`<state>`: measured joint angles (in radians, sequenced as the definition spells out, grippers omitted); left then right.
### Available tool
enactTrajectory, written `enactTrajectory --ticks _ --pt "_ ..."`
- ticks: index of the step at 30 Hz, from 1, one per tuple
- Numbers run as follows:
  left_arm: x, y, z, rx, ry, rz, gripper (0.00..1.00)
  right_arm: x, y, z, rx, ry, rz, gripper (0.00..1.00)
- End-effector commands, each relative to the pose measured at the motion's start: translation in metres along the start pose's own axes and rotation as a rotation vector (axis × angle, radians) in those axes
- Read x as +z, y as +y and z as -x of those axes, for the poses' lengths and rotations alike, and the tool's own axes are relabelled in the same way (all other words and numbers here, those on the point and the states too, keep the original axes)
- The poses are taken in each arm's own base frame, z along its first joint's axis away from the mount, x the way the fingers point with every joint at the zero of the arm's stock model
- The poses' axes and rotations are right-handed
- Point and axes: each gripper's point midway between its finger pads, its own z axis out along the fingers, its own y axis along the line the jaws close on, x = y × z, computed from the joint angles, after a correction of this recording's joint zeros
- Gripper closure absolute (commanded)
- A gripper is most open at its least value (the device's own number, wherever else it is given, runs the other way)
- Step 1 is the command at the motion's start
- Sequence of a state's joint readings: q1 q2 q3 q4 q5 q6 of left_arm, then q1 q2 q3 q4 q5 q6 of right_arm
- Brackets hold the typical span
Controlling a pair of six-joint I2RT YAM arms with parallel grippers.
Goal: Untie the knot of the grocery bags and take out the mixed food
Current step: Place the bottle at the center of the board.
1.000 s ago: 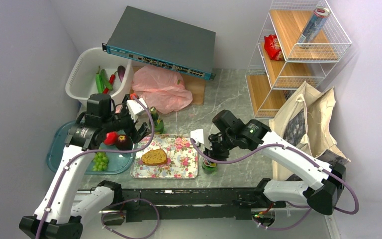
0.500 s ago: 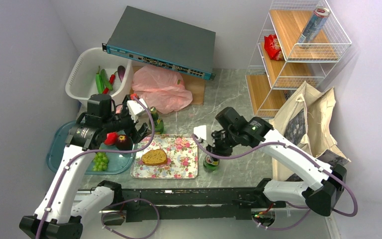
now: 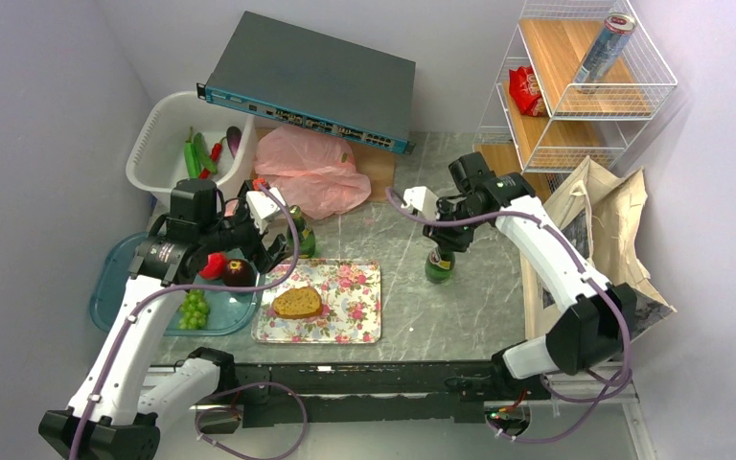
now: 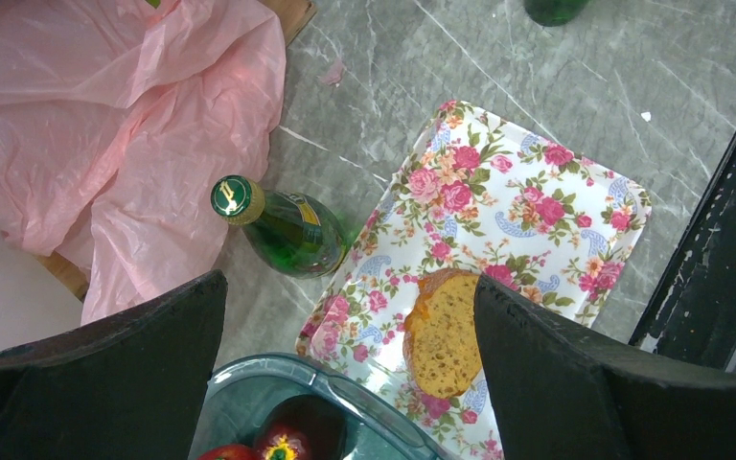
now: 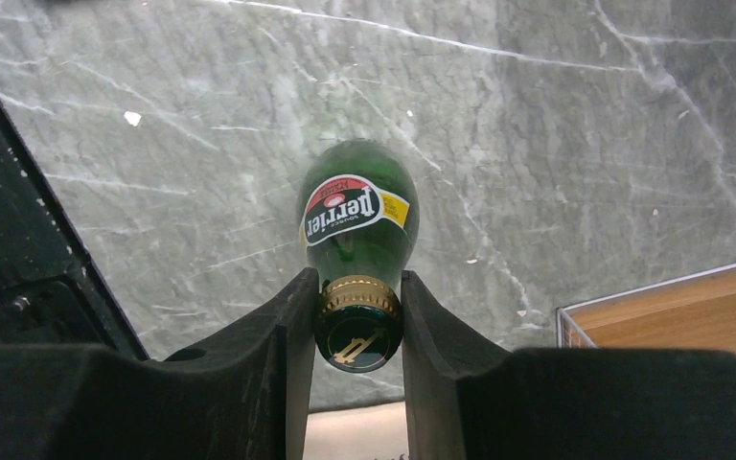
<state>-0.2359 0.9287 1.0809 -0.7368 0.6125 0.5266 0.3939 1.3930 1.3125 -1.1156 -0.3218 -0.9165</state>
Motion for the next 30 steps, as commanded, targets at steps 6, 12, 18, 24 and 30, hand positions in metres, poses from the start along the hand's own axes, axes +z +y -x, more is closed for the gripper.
enactTrajectory --ticks 6,12,18,24,30 --pt "0.001 0.000 0.010 0.011 -0.047 -0.006 0.01 -0.021 -0.051 0.007 -0.040 -0.069 -0.081 0.98" --pt "0.002 0.002 0.006 -0.004 -0.029 0.000 0.01 -0.019 -0.059 -0.001 -0.012 -0.016 -0.089 0.52" --pt "-0.002 0.002 0.009 -0.017 -0.024 0.007 0.01 -0.052 -0.069 0.011 -0.082 0.019 -0.162 0.00" --pt "-0.007 0.004 0.013 -0.017 -0.019 0.028 0.01 -0.055 -0.028 0.028 -0.397 0.213 -0.130 0.00" --pt "-0.013 0.004 0.016 -0.032 -0.025 0.048 0.01 -0.009 0.006 0.008 -0.568 0.491 -0.069 0.00"
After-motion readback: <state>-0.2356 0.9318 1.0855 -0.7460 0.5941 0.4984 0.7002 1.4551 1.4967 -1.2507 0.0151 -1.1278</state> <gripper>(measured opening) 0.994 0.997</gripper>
